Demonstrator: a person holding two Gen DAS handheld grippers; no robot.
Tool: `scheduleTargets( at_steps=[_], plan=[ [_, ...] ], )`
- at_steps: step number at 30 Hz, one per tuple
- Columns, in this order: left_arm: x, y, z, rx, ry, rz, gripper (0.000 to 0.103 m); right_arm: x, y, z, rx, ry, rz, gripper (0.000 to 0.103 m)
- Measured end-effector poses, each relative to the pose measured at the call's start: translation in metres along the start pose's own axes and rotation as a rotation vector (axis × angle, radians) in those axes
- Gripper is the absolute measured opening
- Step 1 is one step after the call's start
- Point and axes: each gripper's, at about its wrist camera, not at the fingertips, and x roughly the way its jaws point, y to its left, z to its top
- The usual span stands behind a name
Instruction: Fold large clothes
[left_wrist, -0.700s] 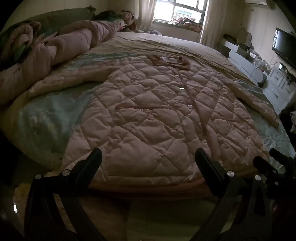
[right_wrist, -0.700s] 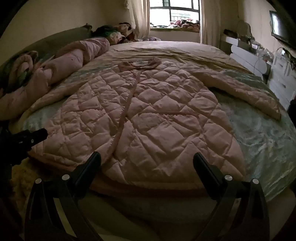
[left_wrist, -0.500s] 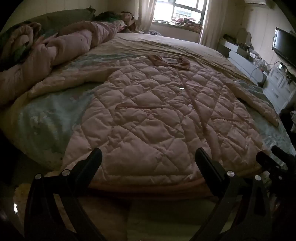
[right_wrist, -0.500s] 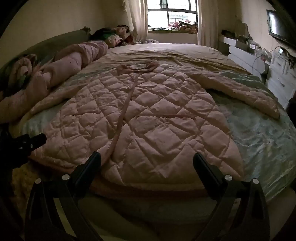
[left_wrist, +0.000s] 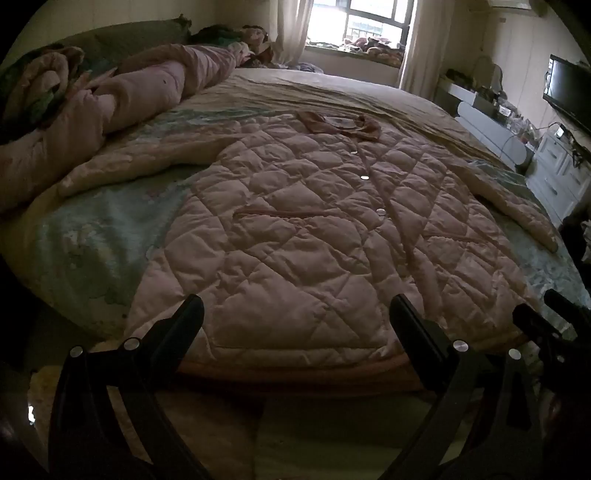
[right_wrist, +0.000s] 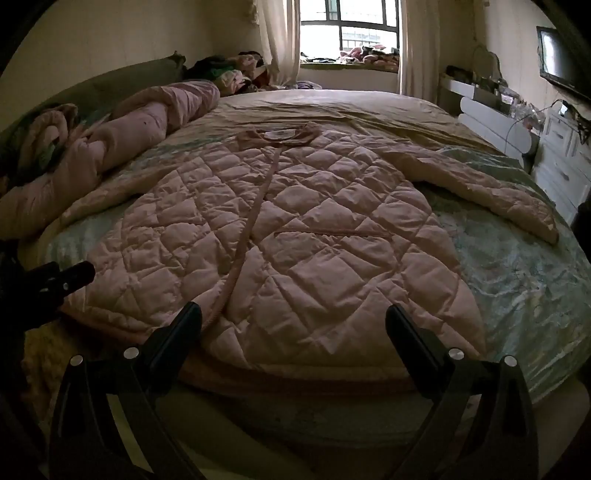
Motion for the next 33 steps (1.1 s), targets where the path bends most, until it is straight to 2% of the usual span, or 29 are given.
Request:
scheduleTargets(
  at_steps=[33],
  plan=[
    [-0.0024,0.0004,-0.0037,0.006,-0.015,-0.002,0.094,-0.0053,0.0027,-0.0063,-0.006,-0.010,-0.010,0.099]
  ],
)
